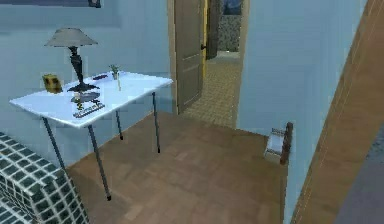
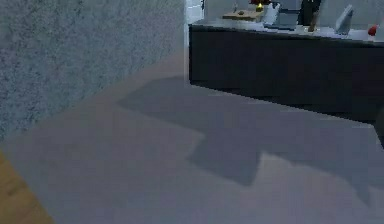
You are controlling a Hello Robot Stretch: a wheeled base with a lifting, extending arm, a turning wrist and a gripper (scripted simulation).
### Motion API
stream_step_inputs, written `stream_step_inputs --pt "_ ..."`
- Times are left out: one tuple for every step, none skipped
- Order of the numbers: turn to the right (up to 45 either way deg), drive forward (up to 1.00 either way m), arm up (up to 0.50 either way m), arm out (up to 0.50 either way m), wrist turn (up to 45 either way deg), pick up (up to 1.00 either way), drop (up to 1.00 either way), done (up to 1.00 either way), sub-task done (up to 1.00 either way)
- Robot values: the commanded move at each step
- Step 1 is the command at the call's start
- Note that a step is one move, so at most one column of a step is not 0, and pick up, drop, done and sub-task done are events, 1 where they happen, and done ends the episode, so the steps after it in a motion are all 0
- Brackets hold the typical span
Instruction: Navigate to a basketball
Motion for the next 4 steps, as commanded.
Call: stream_step_inputs --pt "0.0 0.50 0.00 0.00 0.0 0.00 0.00 0.00 0.00" --pt "0.0 1.00 0.00 0.00 0.0 0.00 0.00 0.00 0.00" --pt "0.0 0.50 0.00 0.00 0.0 0.00 0.00 0.00 0.00" --pt "12.0 0.00 0.00 0.00 0.0 0.00 0.00 0.00 0.00"
